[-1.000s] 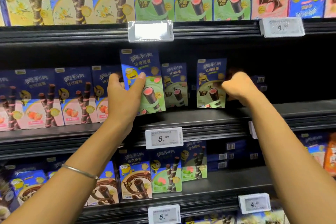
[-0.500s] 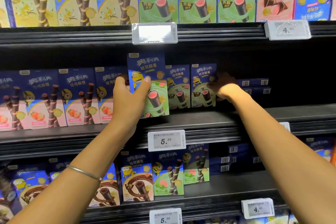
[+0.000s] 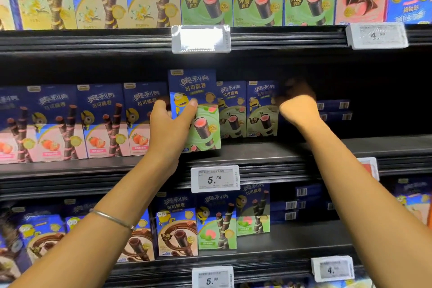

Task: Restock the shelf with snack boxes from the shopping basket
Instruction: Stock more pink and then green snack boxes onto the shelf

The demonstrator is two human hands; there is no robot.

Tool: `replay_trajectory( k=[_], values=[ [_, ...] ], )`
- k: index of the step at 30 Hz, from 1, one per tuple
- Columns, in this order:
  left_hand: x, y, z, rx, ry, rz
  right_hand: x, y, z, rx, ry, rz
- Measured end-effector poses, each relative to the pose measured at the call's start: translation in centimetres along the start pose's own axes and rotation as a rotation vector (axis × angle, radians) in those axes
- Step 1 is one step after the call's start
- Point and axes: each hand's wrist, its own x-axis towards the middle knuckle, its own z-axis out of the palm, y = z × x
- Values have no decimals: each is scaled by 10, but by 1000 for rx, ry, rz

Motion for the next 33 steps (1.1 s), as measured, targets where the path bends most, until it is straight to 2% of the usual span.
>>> replay_trajectory(
  k=[2,3,6,8,11,14,17,19,22,25,28,30,33],
  values=[
    [0,0,4,-17,-11,-24,-23,-14,1,105,41,-118],
    [0,1,8,-24,-14,-34,-36,-23,2,190,-47,-184],
    [2,7,19,-56,-32,-62,-68,-50,9,442,-529,-226],
    [4,10,25,-32,-57,-98,-74,-56,14,537,-651,-187],
    [7,17,23,201,-86,-16,-69,-55,18,581,-591,-140],
    [10,27,10,630,-89,284,-64,-49,20,614,-521,-64],
    [16,44,-2,1018,-48,576,-62,-45,28,420,-459,-34],
    [23,57,-5,1320,-21,696,-63,-46,36,313,-449,-37],
    [37,71,-6,1476,-166,653,-65,-55,48,201,-425,-57],
    [57,73,-4,1543,-361,473,-67,-65,56,32,-368,-129],
    [71,73,4,1492,-481,296,-69,-73,63,-11,-352,-120],
    [75,72,9,1477,-483,278,-70,-76,68,-33,-356,-123],
    [75,69,13,1532,-359,299,-71,-79,75,-19,-338,-120]
  ],
)
